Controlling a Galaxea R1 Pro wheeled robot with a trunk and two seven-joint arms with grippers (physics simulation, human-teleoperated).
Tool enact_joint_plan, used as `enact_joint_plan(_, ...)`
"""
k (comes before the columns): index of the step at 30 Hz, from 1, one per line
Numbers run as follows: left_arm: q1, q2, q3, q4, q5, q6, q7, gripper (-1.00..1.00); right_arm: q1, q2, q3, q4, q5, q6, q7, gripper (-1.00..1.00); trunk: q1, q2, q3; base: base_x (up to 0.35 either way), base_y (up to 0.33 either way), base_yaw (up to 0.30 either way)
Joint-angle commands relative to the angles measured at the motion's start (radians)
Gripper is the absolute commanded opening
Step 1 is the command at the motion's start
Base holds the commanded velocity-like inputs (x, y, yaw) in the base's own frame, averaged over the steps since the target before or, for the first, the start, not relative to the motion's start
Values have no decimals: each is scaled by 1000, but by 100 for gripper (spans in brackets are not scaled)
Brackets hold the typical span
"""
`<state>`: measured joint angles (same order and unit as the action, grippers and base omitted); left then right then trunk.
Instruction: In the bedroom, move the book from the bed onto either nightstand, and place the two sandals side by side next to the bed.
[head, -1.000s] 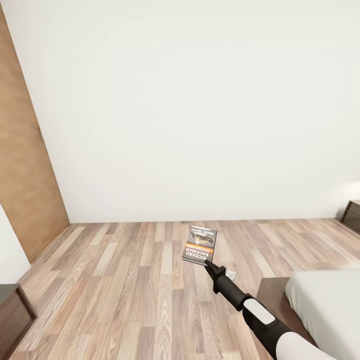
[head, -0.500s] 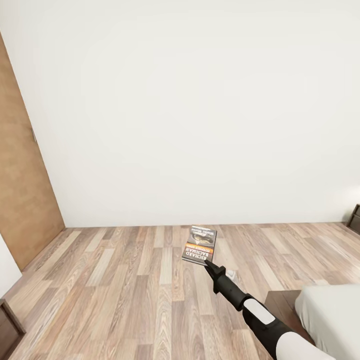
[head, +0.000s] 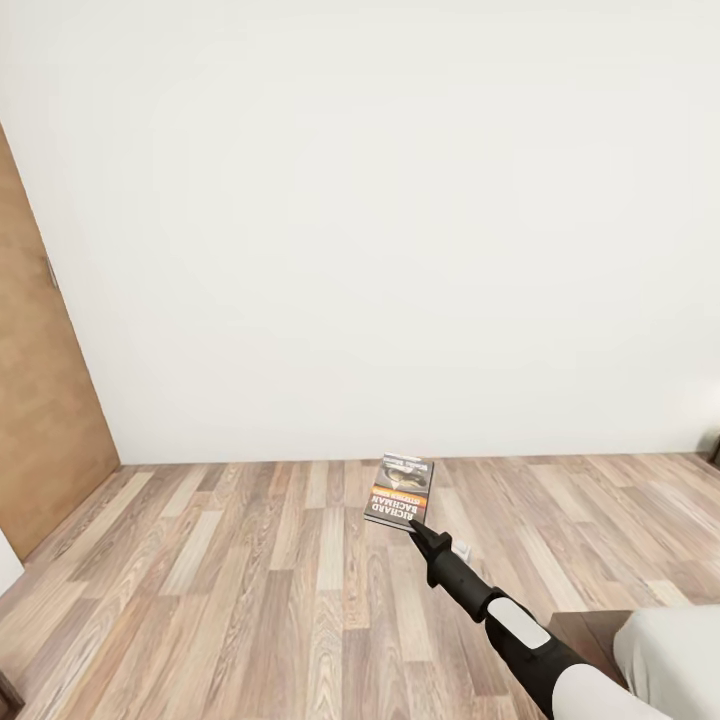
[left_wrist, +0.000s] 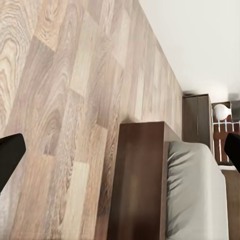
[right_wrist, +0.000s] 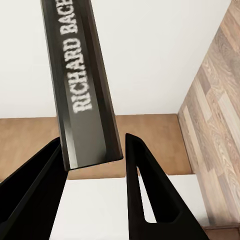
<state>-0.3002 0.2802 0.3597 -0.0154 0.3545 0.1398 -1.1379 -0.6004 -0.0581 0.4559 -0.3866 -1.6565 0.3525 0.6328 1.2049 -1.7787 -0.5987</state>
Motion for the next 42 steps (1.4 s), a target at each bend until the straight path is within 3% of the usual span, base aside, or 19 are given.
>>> enact_joint_plan(1,-1,0,5,0,-2,11,-3,100,-1,-1,5,1,-13,6,2,-100,0,0,-1,247,39,-5)
enact_joint_plan(9,-1,0,5,0,-2,11,-3,100,-1,-2,4,9,-15,6,4,-100,0,0,-1,247,84,-113)
enact_joint_plan(42,0,0,5,0,-2,11,-3,100,-1,0,6,11,-11,6,4,-100,0,0,-1,247,155,-233)
